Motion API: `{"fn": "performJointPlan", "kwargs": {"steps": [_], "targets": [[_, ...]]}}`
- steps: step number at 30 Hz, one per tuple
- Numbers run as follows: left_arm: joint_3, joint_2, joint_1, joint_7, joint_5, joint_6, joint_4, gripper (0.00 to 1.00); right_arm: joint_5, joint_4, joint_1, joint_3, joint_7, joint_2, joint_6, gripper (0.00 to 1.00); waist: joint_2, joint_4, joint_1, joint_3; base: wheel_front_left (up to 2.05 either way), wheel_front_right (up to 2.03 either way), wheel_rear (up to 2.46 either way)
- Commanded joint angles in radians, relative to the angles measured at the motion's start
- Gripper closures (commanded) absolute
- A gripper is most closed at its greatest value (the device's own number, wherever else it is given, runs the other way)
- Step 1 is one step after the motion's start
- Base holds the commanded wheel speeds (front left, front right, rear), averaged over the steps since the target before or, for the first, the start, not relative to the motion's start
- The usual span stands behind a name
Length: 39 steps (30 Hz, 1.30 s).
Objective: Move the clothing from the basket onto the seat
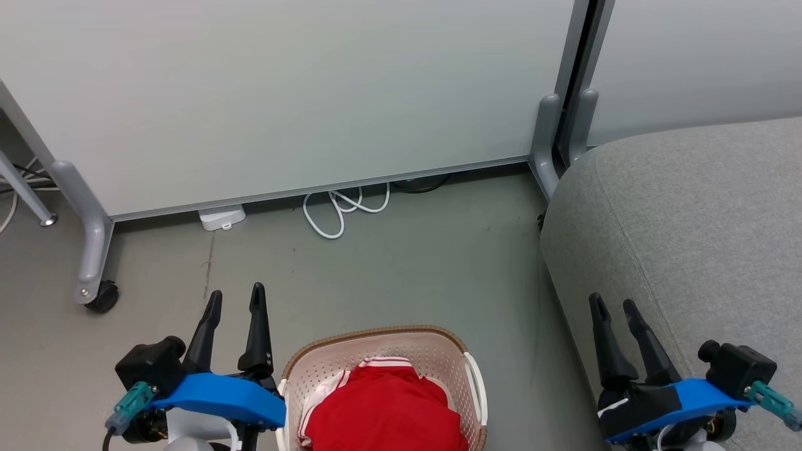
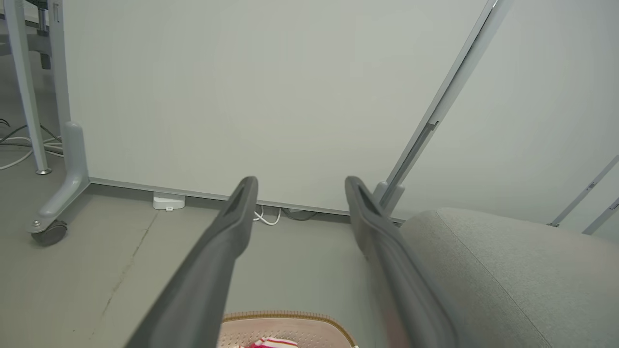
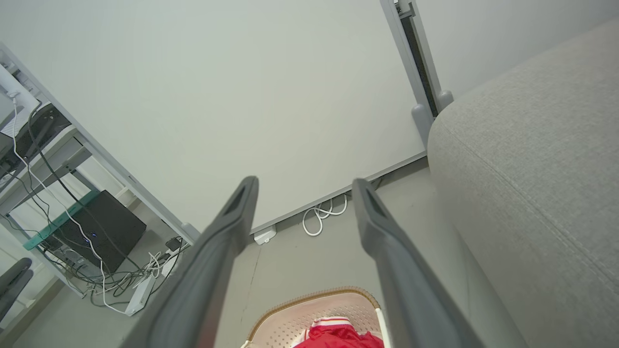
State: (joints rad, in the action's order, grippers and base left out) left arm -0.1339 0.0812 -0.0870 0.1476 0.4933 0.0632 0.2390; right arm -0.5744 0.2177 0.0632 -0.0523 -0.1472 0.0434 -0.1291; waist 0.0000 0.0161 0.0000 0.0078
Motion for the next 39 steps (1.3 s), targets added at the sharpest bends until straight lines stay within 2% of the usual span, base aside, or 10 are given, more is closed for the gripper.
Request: {"fn": "performJointPlan", "kwargs": {"steps": [1, 21, 39], "targets": [[-0.007, 0.008, -0.023, 0.012, -0.037, -0.003, -0.005, 0.0, 0.037, -0.012, 0.013, -0.005, -0.013, 0.007, -0.002, 0.0, 0.0, 0.001, 0.0, 0.0, 0.0, 0.0, 0.0], [-0.048, 0.015, -0.026, 0.059, -0.225, -0.011, 0.006, 0.0, 0.221, -0.015, 0.01, -0.04, -0.059, 0.008, -0.002, 0.0, 0.0, 0.008, 0.0, 0.001, 0.0, 0.0, 0.0], [-0.048, 0.005, -0.025, 0.094, -0.339, -0.003, 0.023, 0.0, 0.347, -0.011, 0.011, -0.062, -0.095, 0.009, -0.002, 0.0, 0.0, 0.012, 0.0, -0.001, 0.0, 0.0, 0.0]]}}
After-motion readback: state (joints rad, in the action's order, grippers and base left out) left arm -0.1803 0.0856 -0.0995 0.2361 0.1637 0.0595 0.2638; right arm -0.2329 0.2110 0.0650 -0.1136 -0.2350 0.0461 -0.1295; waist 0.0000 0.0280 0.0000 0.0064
